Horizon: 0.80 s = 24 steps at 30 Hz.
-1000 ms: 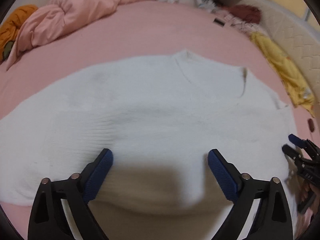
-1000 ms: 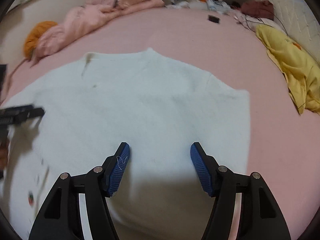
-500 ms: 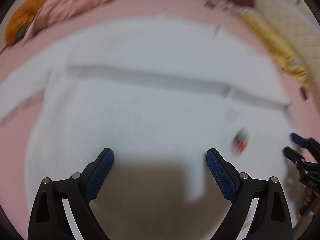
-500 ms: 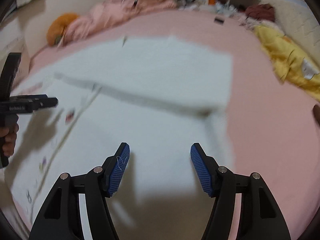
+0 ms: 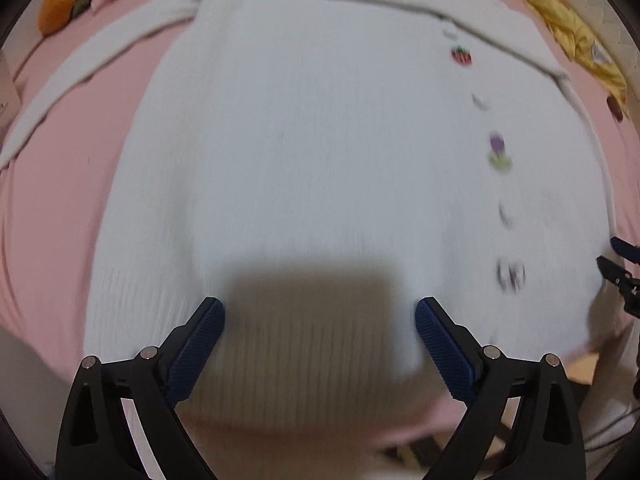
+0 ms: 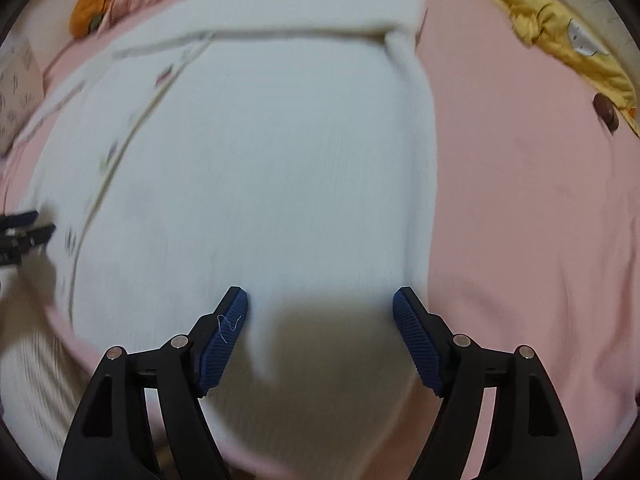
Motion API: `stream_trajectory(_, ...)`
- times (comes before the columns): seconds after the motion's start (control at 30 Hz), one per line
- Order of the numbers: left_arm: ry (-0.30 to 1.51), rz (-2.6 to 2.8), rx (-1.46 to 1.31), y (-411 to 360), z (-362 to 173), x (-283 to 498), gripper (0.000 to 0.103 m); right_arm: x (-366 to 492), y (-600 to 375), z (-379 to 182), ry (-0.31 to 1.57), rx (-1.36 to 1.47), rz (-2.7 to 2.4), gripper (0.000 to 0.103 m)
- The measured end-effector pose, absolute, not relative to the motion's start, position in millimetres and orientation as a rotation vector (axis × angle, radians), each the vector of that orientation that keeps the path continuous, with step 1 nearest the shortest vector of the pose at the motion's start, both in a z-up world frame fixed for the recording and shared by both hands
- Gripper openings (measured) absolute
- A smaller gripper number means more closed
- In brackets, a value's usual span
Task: Fold clothes
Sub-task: 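Open the right gripper and smooth the folded sleeve along the collar, then move the left gripper to the other sleeve cuff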
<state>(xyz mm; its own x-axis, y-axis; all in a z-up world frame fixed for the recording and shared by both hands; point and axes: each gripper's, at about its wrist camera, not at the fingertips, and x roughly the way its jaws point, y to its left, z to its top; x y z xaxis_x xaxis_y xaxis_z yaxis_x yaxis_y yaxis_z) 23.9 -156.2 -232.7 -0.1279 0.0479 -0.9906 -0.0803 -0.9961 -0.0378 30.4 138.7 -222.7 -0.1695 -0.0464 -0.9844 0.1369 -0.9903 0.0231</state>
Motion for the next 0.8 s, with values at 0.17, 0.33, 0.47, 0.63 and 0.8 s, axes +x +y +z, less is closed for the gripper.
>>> stream_trajectory(0.17, -0.391, 2.38, -1.662, -157, -172, 38, 0.095, 19, 125, -188, -0.129, 1.929, -2.21, 0.076)
stream_trajectory(0.33, -0.399, 2.675, -1.374, -139, -152, 51, 0.1, 9, 98, -132, -0.116, 1.38, -2.717, 0.078)
stream_trajectory(0.47, -0.468, 2.7, -1.25, -127, -193, 66, 0.1, 15, 84, -159, -0.051, 1.333, -2.831, 0.08)
stream_trajectory(0.63, -0.357, 2.658, -1.321, -118, -199, 46, 0.1, 44, 70, -187, 0.091, 1.354, -2.761, 0.08)
stream_trajectory(0.8, -0.391, 2.671, -1.348, -128, -203, 48, 0.1, 51, 63, -175, 0.104, 1.257, -2.774, 0.08)
